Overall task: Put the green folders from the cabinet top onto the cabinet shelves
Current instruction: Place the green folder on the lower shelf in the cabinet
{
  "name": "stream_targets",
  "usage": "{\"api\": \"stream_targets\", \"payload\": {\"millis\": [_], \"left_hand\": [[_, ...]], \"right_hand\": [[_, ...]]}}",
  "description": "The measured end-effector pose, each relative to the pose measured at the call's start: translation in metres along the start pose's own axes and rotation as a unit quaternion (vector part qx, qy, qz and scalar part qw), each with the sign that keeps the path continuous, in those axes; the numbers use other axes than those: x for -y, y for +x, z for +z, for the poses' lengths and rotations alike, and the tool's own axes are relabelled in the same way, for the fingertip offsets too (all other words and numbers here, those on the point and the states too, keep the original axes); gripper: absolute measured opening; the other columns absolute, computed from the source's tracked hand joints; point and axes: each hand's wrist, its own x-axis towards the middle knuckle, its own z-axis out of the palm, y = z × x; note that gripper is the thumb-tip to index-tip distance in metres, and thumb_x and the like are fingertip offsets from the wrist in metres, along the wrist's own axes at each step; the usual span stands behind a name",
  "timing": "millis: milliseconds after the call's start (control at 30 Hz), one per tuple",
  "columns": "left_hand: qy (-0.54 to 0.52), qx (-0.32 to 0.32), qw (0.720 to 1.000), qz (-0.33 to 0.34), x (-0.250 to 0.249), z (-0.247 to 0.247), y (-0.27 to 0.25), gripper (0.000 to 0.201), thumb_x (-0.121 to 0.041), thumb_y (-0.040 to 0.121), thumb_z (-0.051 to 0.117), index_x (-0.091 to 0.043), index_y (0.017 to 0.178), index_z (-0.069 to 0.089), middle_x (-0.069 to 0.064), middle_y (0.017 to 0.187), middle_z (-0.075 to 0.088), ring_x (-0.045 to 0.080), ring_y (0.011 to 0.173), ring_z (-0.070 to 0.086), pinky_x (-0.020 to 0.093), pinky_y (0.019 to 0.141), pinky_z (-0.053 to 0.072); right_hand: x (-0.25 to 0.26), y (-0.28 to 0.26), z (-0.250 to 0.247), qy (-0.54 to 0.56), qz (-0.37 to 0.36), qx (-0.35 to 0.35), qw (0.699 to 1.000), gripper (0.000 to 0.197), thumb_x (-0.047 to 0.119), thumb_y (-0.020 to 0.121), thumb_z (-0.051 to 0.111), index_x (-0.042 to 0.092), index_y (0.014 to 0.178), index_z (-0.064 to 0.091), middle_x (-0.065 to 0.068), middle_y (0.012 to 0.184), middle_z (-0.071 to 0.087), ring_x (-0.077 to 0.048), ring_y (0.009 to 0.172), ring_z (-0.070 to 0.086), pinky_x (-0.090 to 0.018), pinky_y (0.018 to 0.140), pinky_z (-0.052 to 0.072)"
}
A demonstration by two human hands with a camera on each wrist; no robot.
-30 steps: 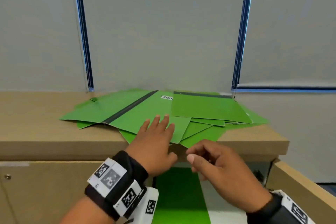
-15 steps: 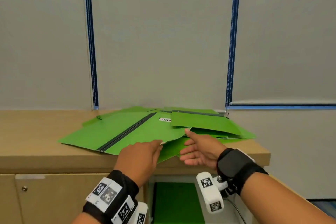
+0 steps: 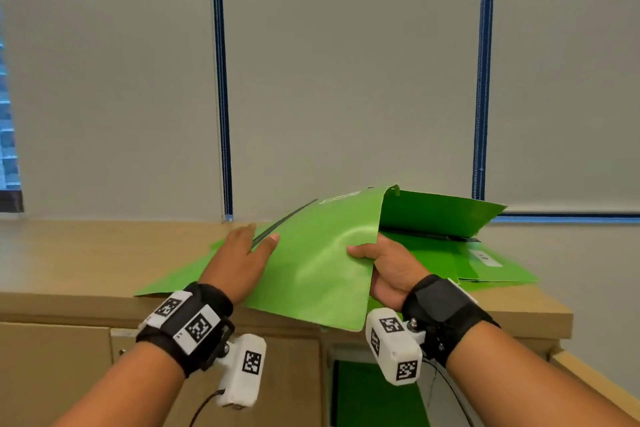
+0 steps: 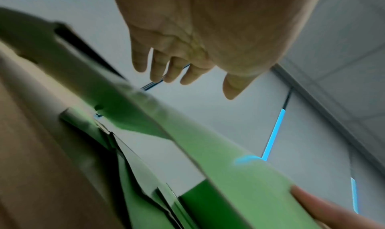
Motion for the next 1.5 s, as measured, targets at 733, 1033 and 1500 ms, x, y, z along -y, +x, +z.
{"api": "stream_targets", "payload": {"millis": [733,1033,1500], "left_hand": [[-0.395,-0.037,0.907,0.143,-0.019,-0.054,-0.08,0.029,-0.021,0.096,0.044,-0.019,0.12,0.059,0.003,0.115,0.07,0.019,0.102,0.068,0.033,0.083,0.058],[-0.39,0.139,0.907,-0.077,0.074,0.097,-0.149,0.036,-0.005,0.1,0.04,-0.03,0.121,0.055,-0.009,0.113,0.071,0.006,0.099,0.068,0.022,0.074,0.057],[-0.346,0.253,0.855,-0.292,0.19,0.293,-0.254,0.028,-0.003,0.099,0.044,-0.023,0.114,0.056,0.002,0.121,0.066,0.022,0.115,0.061,0.049,0.105,0.042]], "right_hand": [[0.004,-0.05,-0.009,-0.136,-0.206,-0.054,0.968,0.062,-0.012,0.073,0.06,0.016,0.127,0.05,-0.004,0.12,0.067,-0.018,0.107,0.065,-0.032,0.085,0.055],[-0.118,-0.117,-0.108,-0.115,0.028,-0.127,0.985,0.043,-0.015,0.076,0.053,0.002,0.115,0.063,-0.022,0.113,0.069,-0.035,0.097,0.066,-0.047,0.088,0.053],[-0.32,-0.186,-0.22,-0.099,0.257,-0.242,0.931,0.041,-0.017,0.081,0.048,0.004,0.113,0.063,-0.024,0.115,0.068,-0.04,0.103,0.063,-0.056,0.096,0.048]]}}
